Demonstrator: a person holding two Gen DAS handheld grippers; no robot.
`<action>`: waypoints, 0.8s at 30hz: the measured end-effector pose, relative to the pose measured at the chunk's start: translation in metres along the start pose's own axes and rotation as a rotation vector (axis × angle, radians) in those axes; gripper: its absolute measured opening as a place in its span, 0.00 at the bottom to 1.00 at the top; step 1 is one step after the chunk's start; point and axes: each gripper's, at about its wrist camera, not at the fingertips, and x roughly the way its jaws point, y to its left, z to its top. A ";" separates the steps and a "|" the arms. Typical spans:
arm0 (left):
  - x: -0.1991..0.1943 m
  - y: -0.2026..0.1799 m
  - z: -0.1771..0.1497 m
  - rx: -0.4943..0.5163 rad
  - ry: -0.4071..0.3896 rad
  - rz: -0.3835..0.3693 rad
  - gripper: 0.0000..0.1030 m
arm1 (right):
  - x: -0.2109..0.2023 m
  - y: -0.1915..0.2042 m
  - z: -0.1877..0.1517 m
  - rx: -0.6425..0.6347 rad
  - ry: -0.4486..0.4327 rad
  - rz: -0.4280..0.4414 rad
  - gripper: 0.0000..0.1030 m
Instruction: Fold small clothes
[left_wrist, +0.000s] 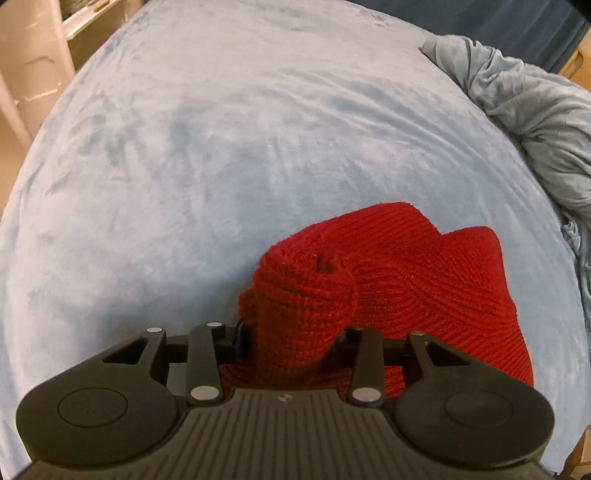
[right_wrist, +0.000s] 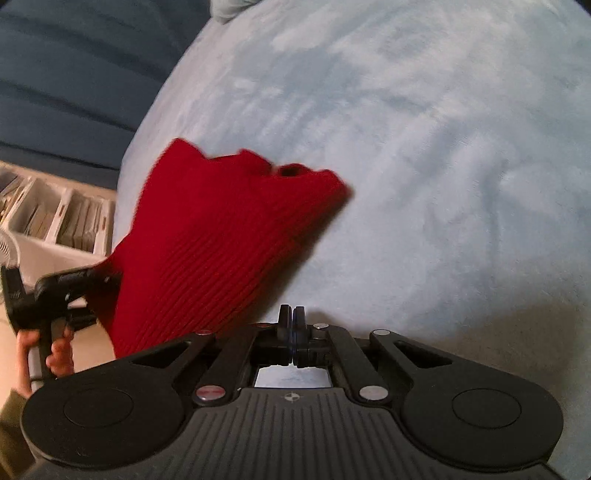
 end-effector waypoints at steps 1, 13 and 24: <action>-0.002 0.002 -0.001 -0.009 -0.013 0.004 0.51 | -0.001 -0.001 0.002 -0.003 -0.007 0.007 0.00; -0.051 0.028 -0.027 -0.210 -0.149 -0.015 0.83 | -0.003 0.022 0.059 -0.089 -0.033 0.072 0.79; -0.095 -0.002 -0.184 -0.250 -0.059 -0.162 0.84 | 0.044 0.014 0.063 0.064 0.191 0.015 0.79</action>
